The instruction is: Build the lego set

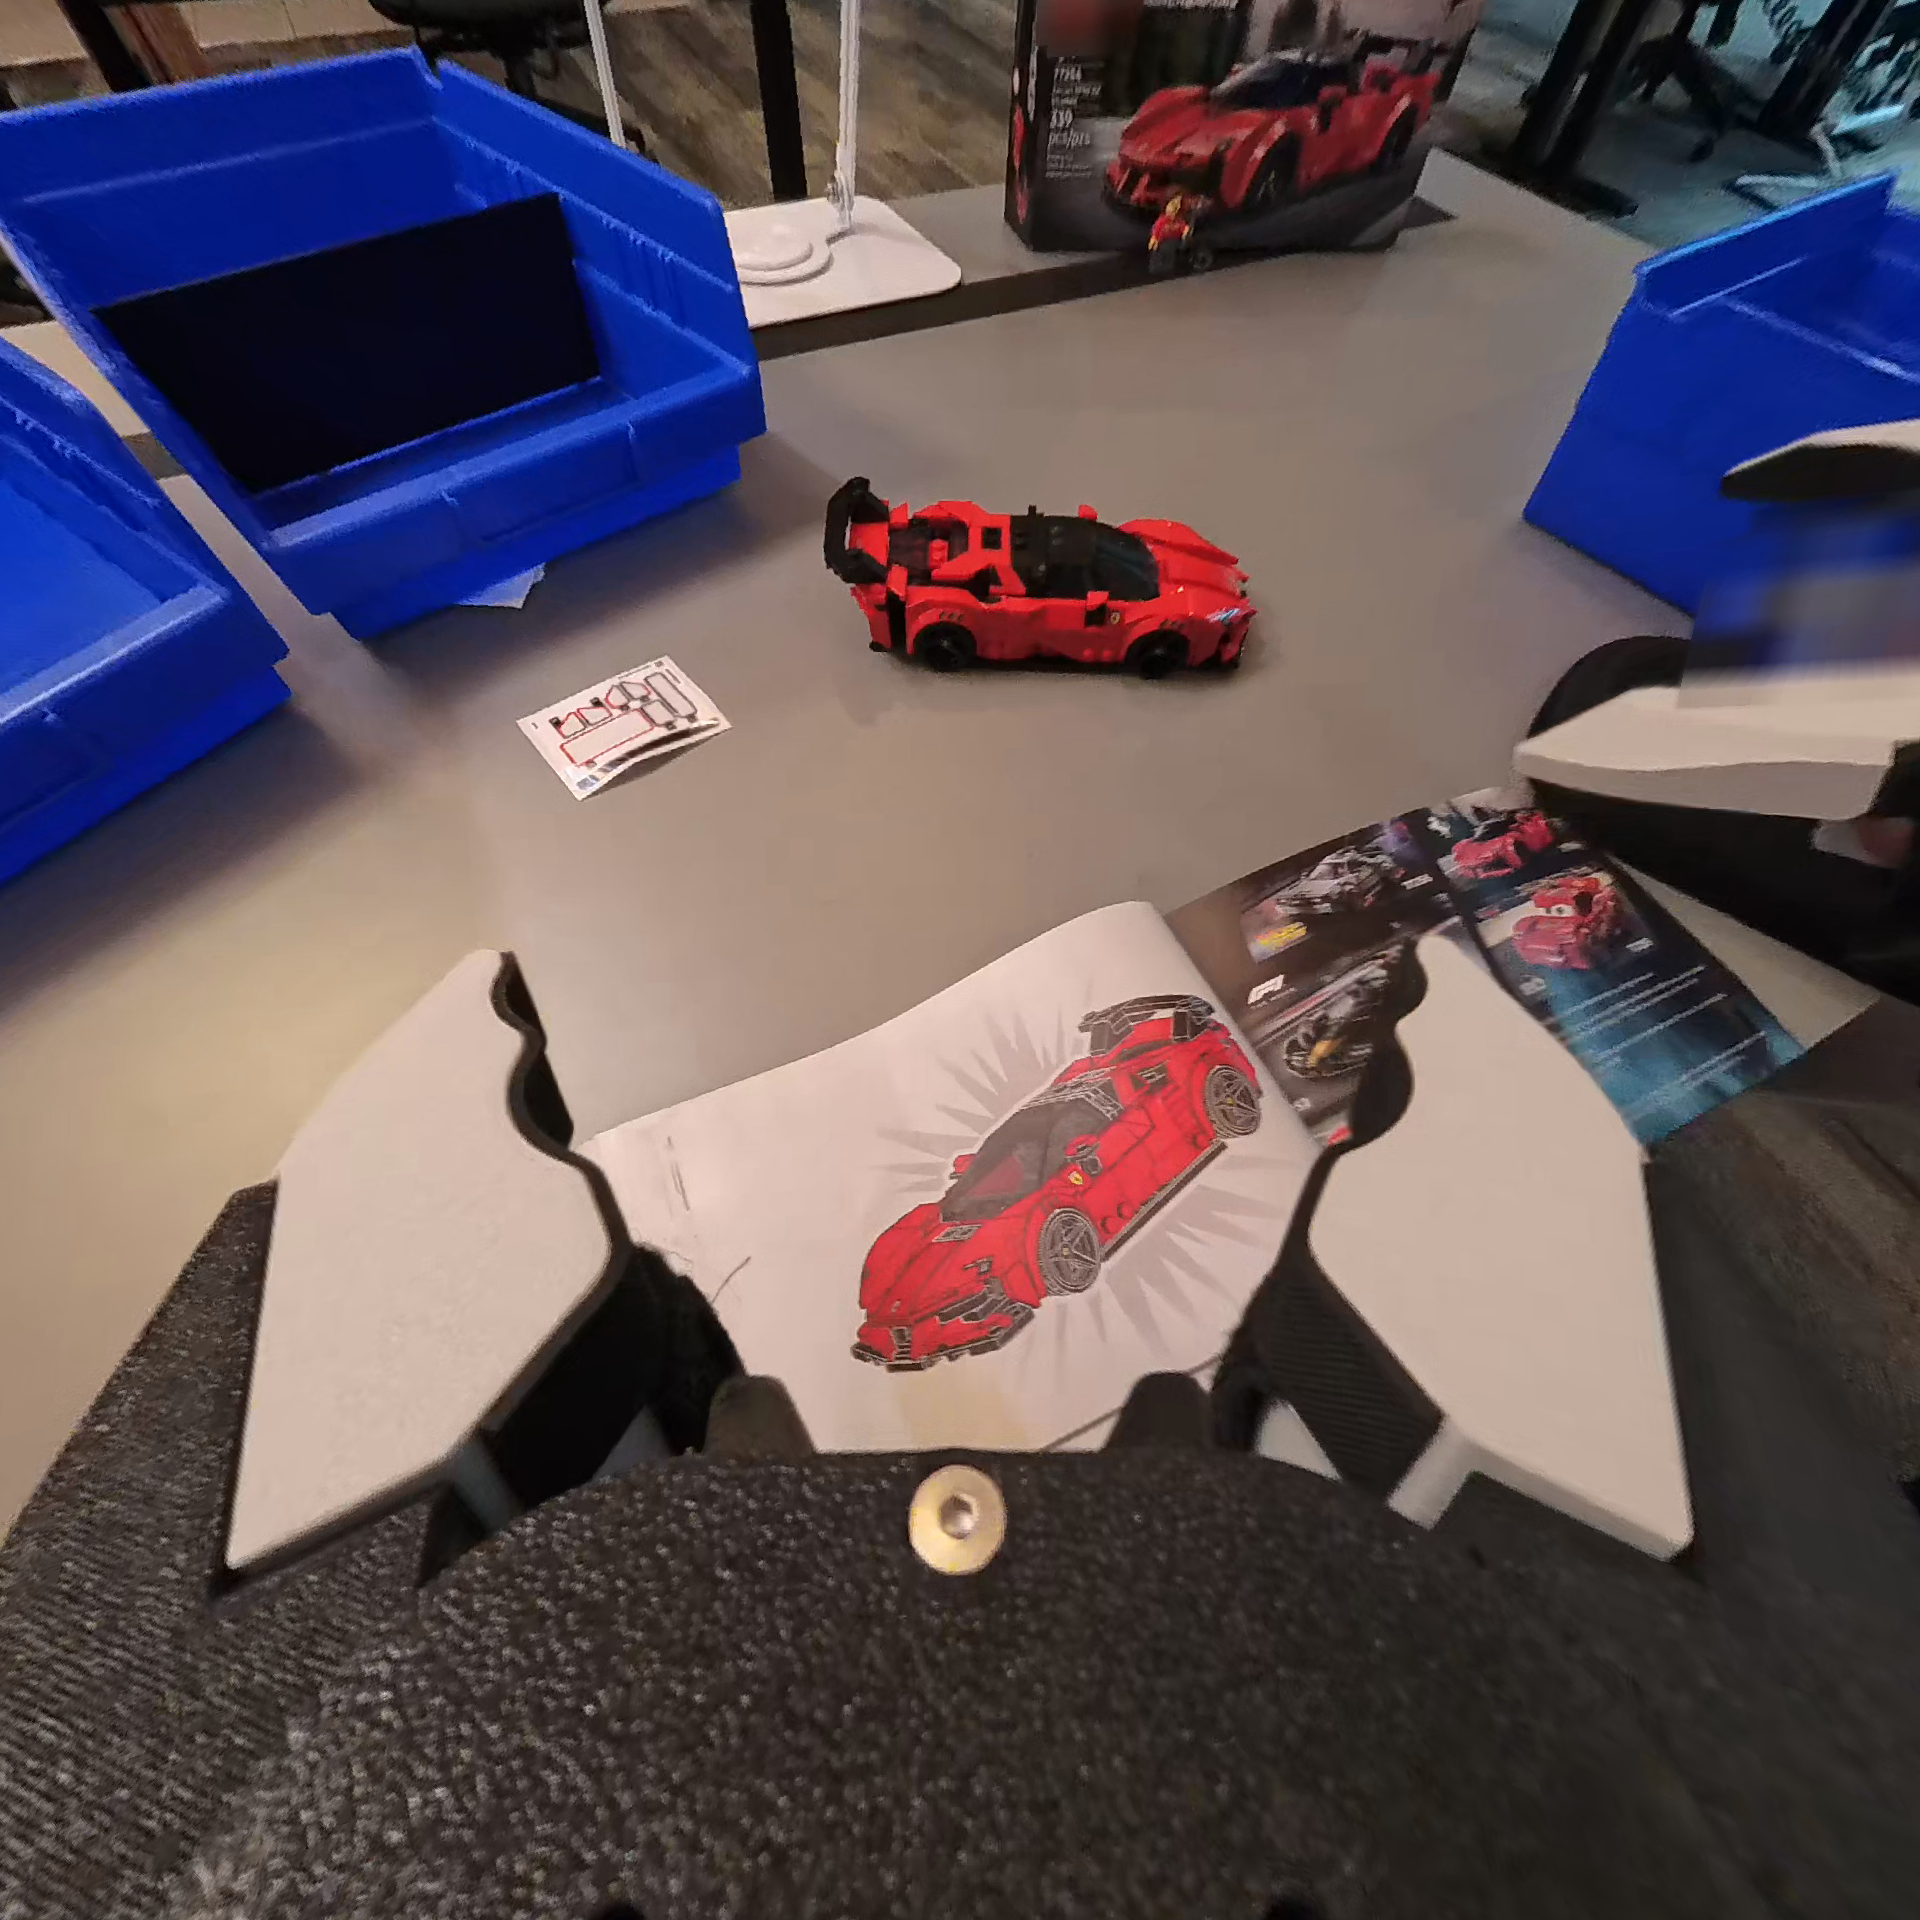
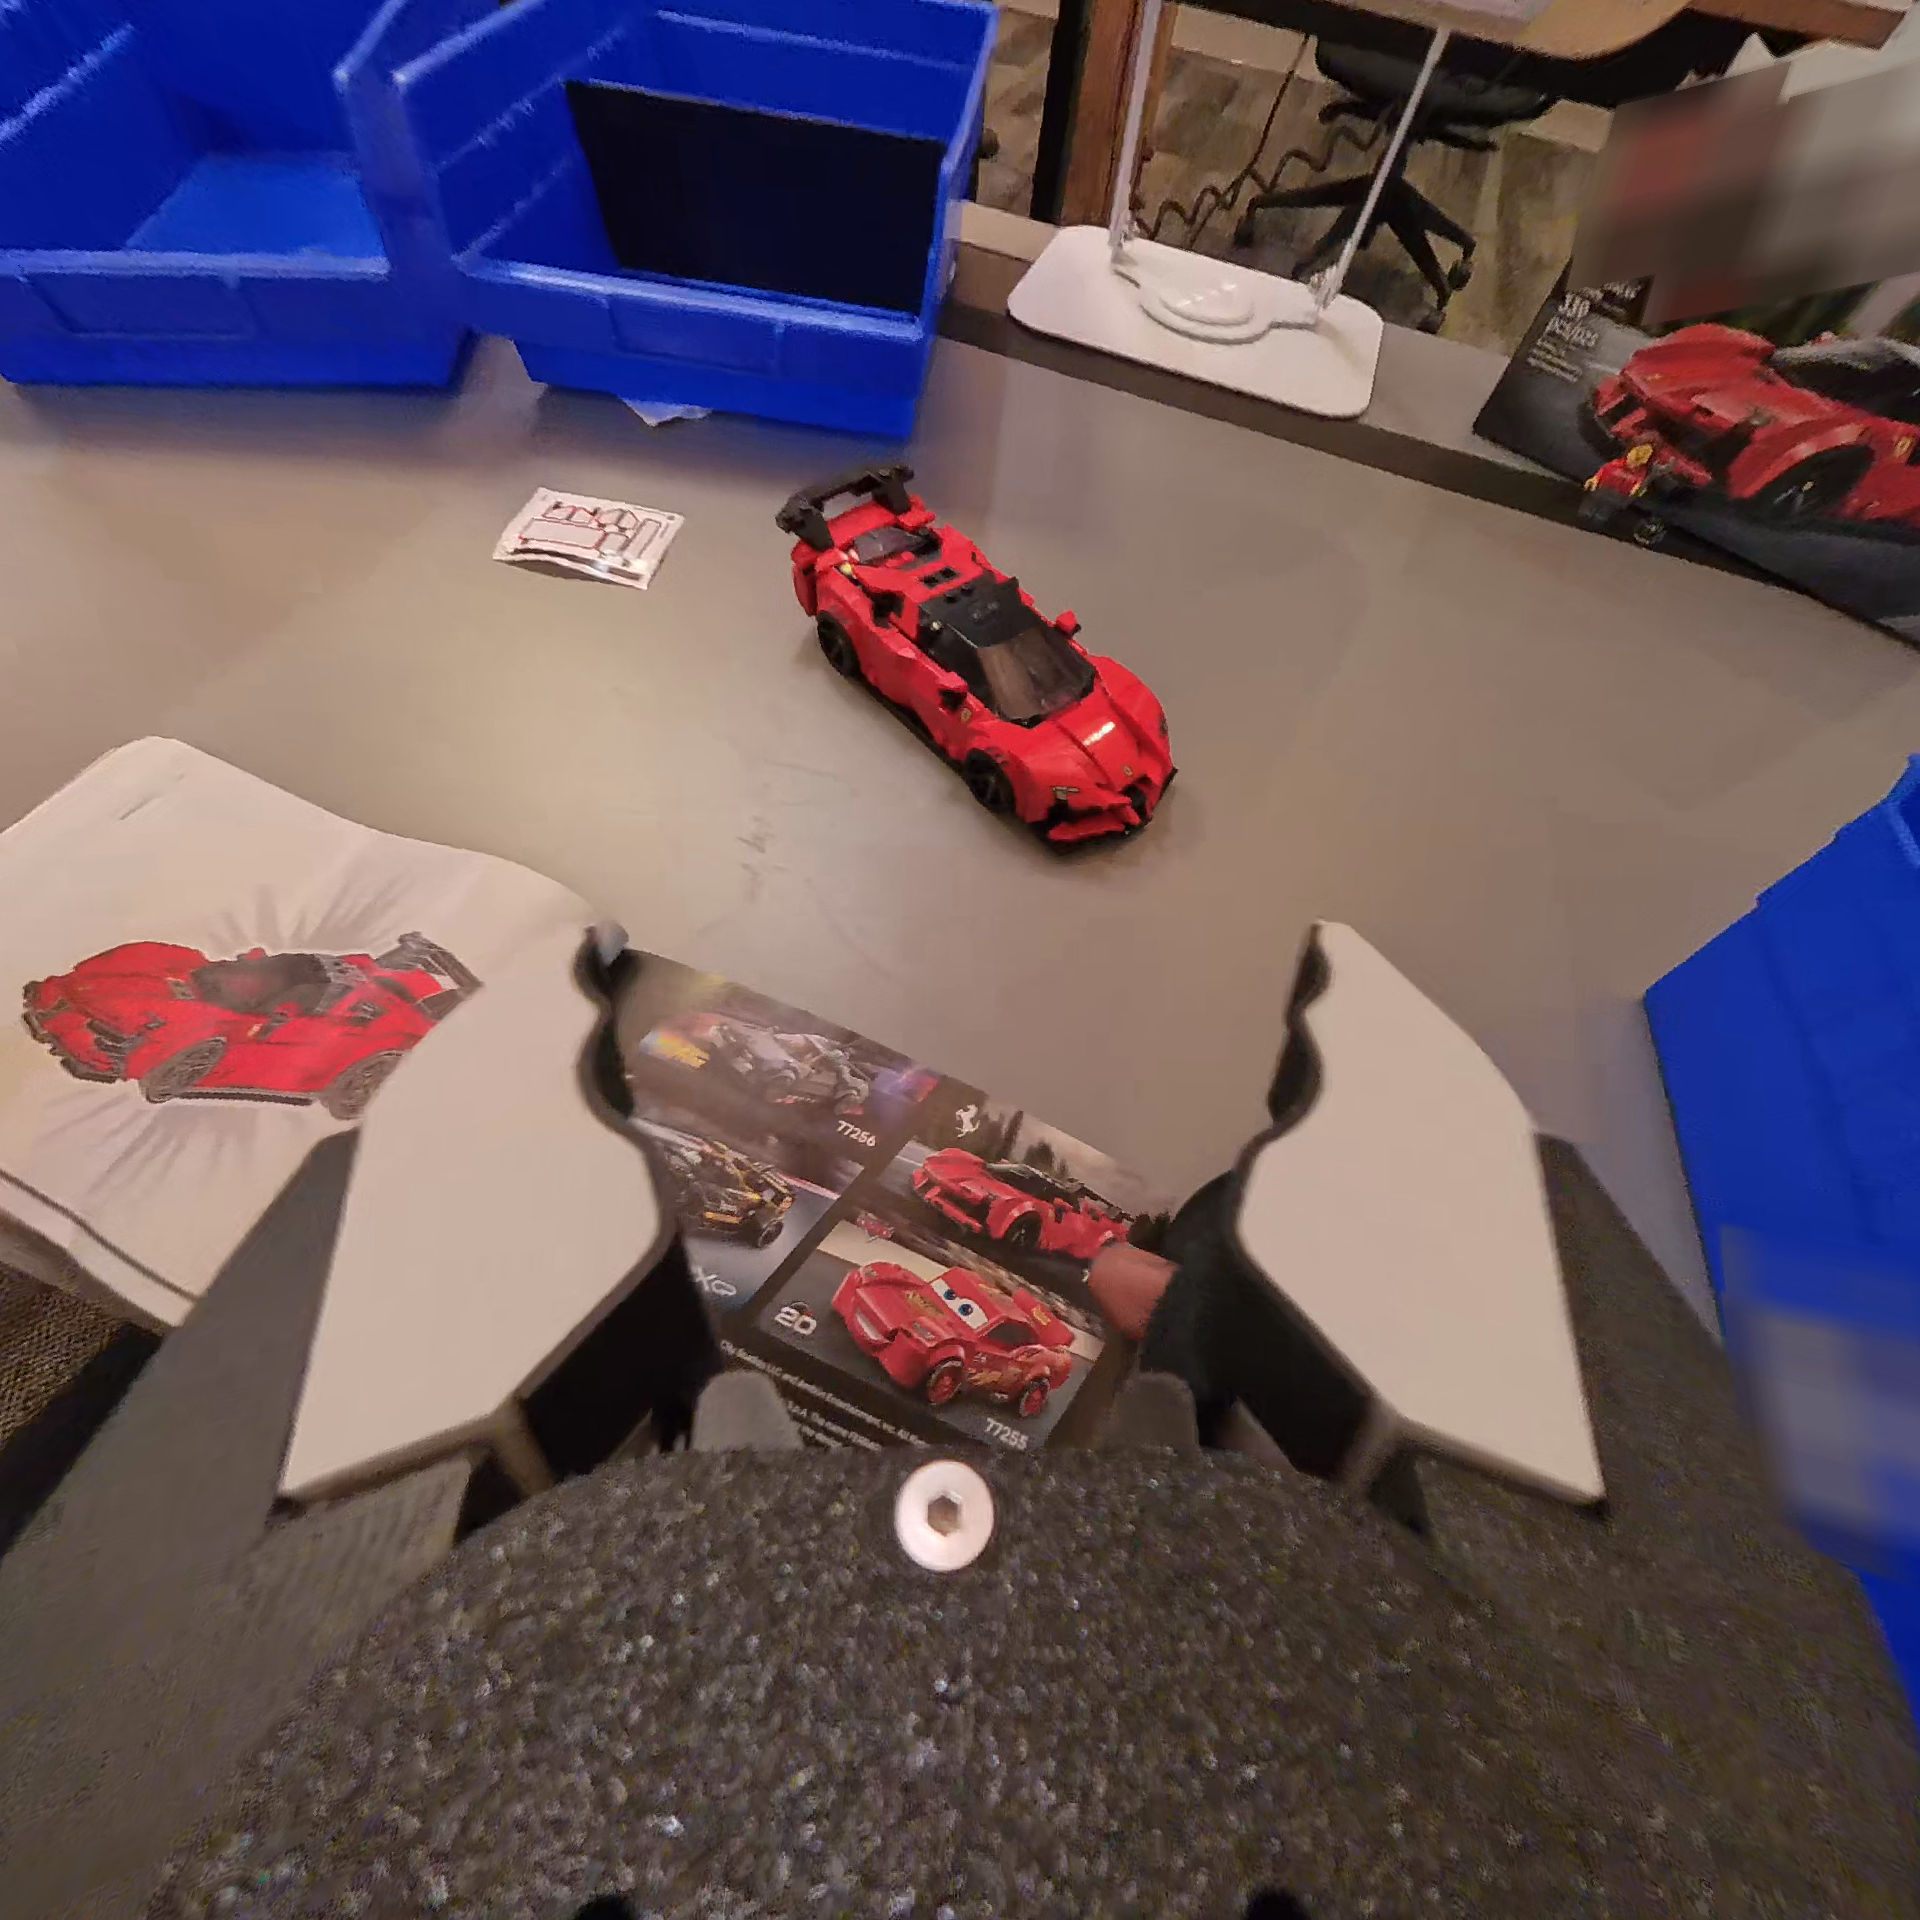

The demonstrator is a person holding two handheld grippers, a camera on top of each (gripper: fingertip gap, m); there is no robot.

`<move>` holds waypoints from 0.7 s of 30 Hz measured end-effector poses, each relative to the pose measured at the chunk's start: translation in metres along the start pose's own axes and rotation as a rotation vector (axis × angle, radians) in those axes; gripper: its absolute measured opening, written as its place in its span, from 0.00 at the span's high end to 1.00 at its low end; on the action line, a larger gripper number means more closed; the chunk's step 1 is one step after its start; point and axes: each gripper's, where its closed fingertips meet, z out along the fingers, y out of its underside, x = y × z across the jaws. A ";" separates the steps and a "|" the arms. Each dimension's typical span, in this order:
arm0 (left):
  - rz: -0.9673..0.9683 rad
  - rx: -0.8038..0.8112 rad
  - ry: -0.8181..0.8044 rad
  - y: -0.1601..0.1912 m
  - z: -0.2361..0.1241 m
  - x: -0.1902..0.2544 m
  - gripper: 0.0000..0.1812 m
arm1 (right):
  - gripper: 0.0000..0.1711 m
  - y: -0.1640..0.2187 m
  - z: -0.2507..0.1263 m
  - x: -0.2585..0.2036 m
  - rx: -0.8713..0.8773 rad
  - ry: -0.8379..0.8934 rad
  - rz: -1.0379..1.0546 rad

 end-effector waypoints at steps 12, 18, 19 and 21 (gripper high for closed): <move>0.074 0.128 0.043 -0.003 -0.037 0.038 0.65 | 0.73 0.018 -0.034 -0.022 0.078 -0.031 -0.006; 0.001 0.048 -0.056 0.026 -0.045 0.046 0.19 | 0.17 0.044 -0.052 -0.027 0.020 0.065 0.014; 0.004 0.047 -0.052 0.026 -0.048 0.050 0.19 | 0.16 0.043 -0.057 -0.026 0.021 0.076 0.009; 0.021 0.041 -0.053 0.024 -0.053 0.056 0.19 | 0.16 0.042 -0.064 -0.025 0.010 0.094 0.001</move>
